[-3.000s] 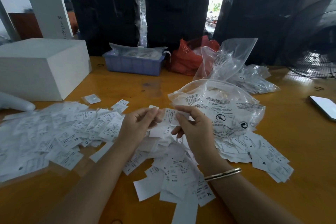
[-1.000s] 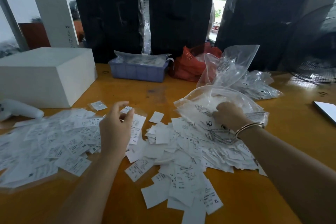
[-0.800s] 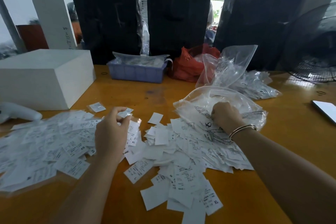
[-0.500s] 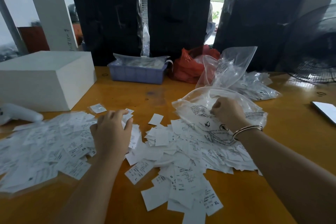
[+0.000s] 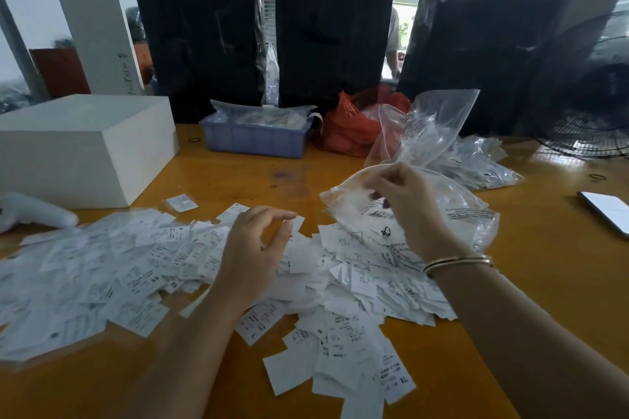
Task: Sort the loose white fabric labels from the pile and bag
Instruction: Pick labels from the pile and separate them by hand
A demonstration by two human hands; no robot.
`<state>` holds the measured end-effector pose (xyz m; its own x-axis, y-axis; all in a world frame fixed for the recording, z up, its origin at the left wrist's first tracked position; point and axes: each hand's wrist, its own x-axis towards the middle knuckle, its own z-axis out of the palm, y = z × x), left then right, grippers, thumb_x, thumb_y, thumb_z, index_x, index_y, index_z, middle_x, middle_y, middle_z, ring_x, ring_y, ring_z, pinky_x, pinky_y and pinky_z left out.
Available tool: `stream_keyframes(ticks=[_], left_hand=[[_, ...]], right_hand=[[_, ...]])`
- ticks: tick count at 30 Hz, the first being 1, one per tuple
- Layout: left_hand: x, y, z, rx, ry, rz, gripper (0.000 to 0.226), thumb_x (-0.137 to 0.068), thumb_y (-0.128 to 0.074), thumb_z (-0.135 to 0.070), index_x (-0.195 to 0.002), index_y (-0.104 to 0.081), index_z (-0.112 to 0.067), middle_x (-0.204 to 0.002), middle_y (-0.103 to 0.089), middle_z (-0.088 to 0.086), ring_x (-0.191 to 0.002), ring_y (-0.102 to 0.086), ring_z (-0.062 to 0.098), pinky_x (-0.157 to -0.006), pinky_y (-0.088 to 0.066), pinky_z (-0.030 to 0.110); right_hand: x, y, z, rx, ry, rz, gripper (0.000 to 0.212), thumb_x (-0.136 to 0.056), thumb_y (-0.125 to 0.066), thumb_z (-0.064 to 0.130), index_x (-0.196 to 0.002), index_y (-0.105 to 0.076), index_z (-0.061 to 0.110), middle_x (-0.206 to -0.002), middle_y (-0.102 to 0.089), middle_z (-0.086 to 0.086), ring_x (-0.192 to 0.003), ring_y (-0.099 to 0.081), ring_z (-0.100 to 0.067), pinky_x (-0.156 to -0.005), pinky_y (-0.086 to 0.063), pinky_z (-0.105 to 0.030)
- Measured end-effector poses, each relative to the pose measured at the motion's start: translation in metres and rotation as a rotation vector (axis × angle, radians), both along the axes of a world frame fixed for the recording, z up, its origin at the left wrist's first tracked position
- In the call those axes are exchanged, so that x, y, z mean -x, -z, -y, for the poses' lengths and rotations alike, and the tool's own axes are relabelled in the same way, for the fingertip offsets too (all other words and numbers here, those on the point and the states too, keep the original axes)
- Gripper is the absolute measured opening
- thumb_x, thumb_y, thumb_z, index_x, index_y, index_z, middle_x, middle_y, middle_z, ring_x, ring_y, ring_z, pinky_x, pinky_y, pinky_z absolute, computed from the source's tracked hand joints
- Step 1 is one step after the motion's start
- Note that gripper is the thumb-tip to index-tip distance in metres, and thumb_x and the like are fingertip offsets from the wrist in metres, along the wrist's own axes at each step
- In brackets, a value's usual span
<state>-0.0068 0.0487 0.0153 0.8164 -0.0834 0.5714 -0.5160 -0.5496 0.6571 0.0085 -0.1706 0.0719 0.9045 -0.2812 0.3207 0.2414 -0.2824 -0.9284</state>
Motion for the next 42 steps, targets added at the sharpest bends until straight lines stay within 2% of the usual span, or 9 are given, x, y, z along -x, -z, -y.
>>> stream_keyframes(ticks=[4,11,14,21,24,28,30,39,42], left_hand=[[0.001,0.001,0.001,0.166,0.203,-0.242,0.026,-0.085,-0.044,-0.061,-0.095,-0.062,-0.045,-0.096,-0.068,-0.002,-0.089,-0.061,0.015,-0.075,-0.051,0.036],[-0.001,0.001,0.006,0.18,0.231,-0.378,0.053,-0.069,-0.045,-0.08,-0.087,-0.065,-0.035,-0.083,-0.07,-0.02,-0.077,-0.064,-0.002,-0.066,-0.046,0.019],[-0.001,0.003,0.007,0.201,0.155,-0.402,0.028,-0.074,-0.07,-0.054,-0.083,-0.065,-0.028,-0.077,-0.07,-0.013,-0.071,-0.065,0.003,-0.059,-0.05,0.015],[-0.004,0.003,0.003,0.259,0.113,-0.418,0.01,-0.085,-0.068,-0.022,-0.078,-0.063,-0.018,-0.068,-0.062,-0.006,-0.06,-0.057,0.0,-0.055,-0.046,0.013],[-0.006,0.001,0.0,0.444,0.02,-0.375,0.004,-0.086,-0.066,-0.019,-0.085,-0.063,-0.016,-0.081,-0.071,-0.003,-0.077,-0.066,0.009,-0.066,-0.051,0.021],[-0.004,-0.002,0.0,0.505,-0.029,-0.31,0.013,-0.088,-0.062,-0.008,-0.084,-0.062,-0.021,-0.081,-0.072,-0.006,-0.076,-0.067,0.002,-0.055,-0.046,0.008],[-0.001,-0.003,0.001,0.468,-0.047,-0.297,0.018,-0.089,-0.062,-0.01,-0.083,-0.063,-0.027,-0.084,-0.069,-0.007,-0.077,-0.064,0.0,-0.054,-0.044,0.005],[0.002,-0.006,0.003,0.467,-0.013,-0.252,0.016,-0.086,-0.068,-0.022,-0.092,-0.062,-0.036,-0.083,-0.061,-0.003,-0.067,-0.058,-0.009,-0.053,-0.044,0.004],[0.001,-0.006,0.003,0.474,-0.024,-0.23,0.018,-0.084,-0.071,-0.023,-0.091,-0.061,-0.036,-0.08,-0.061,-0.005,-0.068,-0.058,-0.008,-0.054,-0.045,0.005]], right_hand=[[0.018,0.023,-0.033,-0.151,-0.189,-0.082,0.009,-0.084,-0.068,0.007,-0.081,-0.06,0.01,-0.072,-0.071,-0.003,-0.056,-0.06,-0.008,-0.051,-0.046,-0.02],[0.026,0.05,-0.057,-0.164,-0.166,-0.112,0.014,-0.083,-0.07,0.008,-0.079,-0.058,0.012,-0.07,-0.07,-0.003,-0.055,-0.062,-0.009,-0.051,-0.048,-0.019],[0.025,0.054,-0.059,-0.195,-0.12,-0.089,0.011,-0.083,-0.069,0.007,-0.082,-0.058,0.011,-0.07,-0.068,-0.003,-0.055,-0.063,-0.009,-0.051,-0.048,-0.017],[0.027,0.057,-0.061,-0.3,-0.104,-0.095,0.016,-0.089,-0.063,0.01,-0.101,-0.055,0.015,-0.087,-0.067,-0.011,-0.063,-0.067,-0.012,-0.056,-0.052,-0.02],[0.029,0.064,-0.065,0.023,-0.129,-0.131,0.025,-0.094,-0.054,0.02,-0.119,-0.054,0.022,-0.103,-0.065,0.002,-0.078,-0.06,-0.006,-0.067,-0.049,-0.022],[0.03,0.075,-0.067,0.805,-0.229,-0.135,0.046,-0.087,-0.051,0.02,-0.133,-0.051,0.026,-0.134,-0.053,0.006,-0.12,-0.04,-0.013,-0.099,-0.029,-0.033],[0.031,0.078,-0.068,0.978,-0.264,-0.085,0.044,-0.088,-0.05,0.026,-0.132,-0.052,0.028,-0.136,-0.052,0.008,-0.126,-0.037,-0.015,-0.102,-0.021,-0.034],[0.033,0.074,-0.063,0.766,-0.098,0.149,0.023,-0.096,-0.049,0.026,-0.091,-0.068,0.013,-0.085,-0.066,0.001,-0.077,-0.056,-0.016,-0.078,-0.043,-0.036],[0.036,0.068,-0.061,0.47,-0.065,0.113,0.016,-0.095,-0.054,0.025,-0.09,-0.068,0.018,-0.07,-0.059,0.009,-0.06,-0.052,-0.006,-0.058,-0.043,-0.02]])
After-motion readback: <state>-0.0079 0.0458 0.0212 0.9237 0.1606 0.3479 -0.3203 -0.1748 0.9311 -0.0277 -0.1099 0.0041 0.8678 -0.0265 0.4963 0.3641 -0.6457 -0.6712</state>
